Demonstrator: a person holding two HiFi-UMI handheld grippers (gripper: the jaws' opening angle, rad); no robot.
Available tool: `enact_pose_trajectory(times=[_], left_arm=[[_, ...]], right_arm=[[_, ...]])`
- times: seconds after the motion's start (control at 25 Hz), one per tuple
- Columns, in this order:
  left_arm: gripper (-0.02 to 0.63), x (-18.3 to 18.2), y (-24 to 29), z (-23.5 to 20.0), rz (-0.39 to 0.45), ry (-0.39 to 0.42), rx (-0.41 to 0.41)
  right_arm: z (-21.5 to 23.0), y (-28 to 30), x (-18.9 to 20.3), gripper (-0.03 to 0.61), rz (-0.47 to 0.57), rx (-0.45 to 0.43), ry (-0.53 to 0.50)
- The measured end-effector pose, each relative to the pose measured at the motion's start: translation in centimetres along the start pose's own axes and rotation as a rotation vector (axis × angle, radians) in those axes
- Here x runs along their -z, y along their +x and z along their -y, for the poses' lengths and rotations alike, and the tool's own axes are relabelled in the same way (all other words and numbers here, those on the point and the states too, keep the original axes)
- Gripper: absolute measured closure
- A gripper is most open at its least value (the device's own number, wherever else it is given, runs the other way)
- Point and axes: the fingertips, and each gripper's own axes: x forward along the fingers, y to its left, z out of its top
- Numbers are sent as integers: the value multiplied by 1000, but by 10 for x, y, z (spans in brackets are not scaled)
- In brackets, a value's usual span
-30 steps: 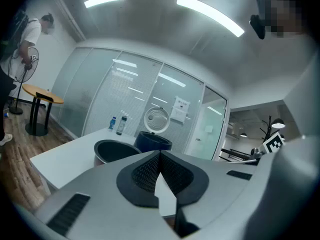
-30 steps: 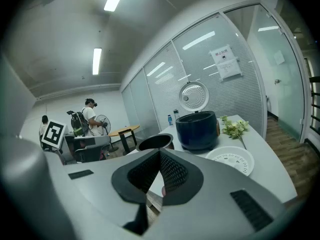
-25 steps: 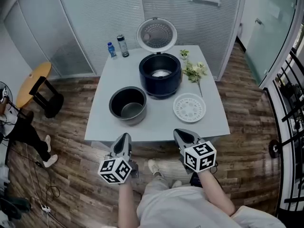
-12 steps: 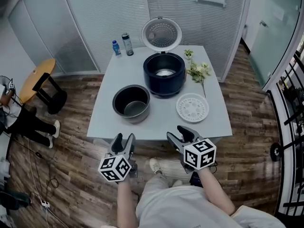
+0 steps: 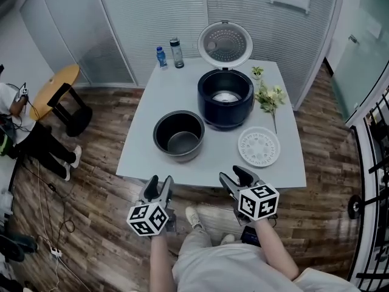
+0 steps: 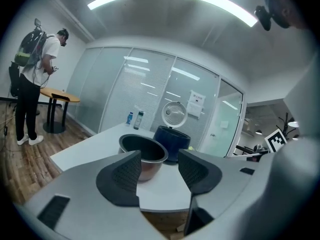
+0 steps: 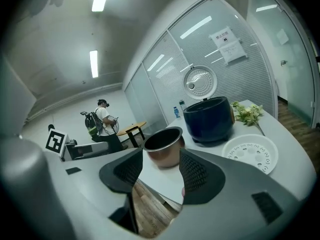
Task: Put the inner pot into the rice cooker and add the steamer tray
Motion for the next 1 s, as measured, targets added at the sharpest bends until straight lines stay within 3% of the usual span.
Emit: enact_pose_trajectory(times=[0.4,0.68,1.0], left_arm=[[377,-14,84,-77,-68,-58,-12],[379,-24,152,-118,-162,-15,1],[382,-15,190,-151,-226,-43,37]], right_arm=[[23,111,-13,353,-90,42,21],[47,179,-32,353,-123,97,56],[58,225,-28,353,-157,154,78]])
